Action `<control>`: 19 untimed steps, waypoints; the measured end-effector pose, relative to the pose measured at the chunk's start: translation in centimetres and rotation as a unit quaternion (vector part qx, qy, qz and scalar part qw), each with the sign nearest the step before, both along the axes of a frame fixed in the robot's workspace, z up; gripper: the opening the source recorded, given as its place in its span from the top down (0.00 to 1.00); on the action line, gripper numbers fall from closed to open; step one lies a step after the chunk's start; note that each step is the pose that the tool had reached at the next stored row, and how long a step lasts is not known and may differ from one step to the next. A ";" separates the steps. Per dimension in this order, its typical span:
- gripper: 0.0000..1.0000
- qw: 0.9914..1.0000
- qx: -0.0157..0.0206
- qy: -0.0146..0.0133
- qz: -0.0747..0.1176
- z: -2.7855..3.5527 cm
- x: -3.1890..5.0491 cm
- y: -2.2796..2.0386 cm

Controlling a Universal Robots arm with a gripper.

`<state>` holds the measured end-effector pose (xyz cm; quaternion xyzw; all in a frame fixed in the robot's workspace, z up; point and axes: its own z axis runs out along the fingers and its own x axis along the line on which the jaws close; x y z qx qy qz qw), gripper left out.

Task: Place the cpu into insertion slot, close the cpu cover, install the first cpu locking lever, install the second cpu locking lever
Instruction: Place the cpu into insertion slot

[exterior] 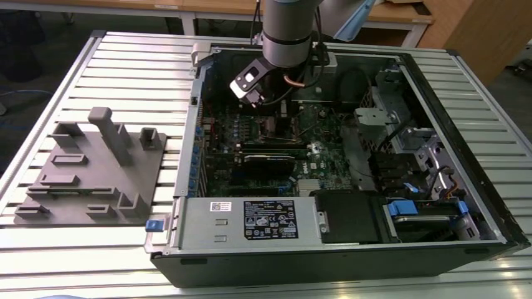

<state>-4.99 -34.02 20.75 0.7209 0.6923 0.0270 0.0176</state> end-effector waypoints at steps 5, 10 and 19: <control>0.46 1.000 0.000 -0.001 0.009 -0.10 0.00 0.09; 0.46 1.000 0.000 -0.012 0.021 -0.35 0.00 0.12; 0.46 1.000 0.000 -0.013 0.021 -0.39 -0.03 0.34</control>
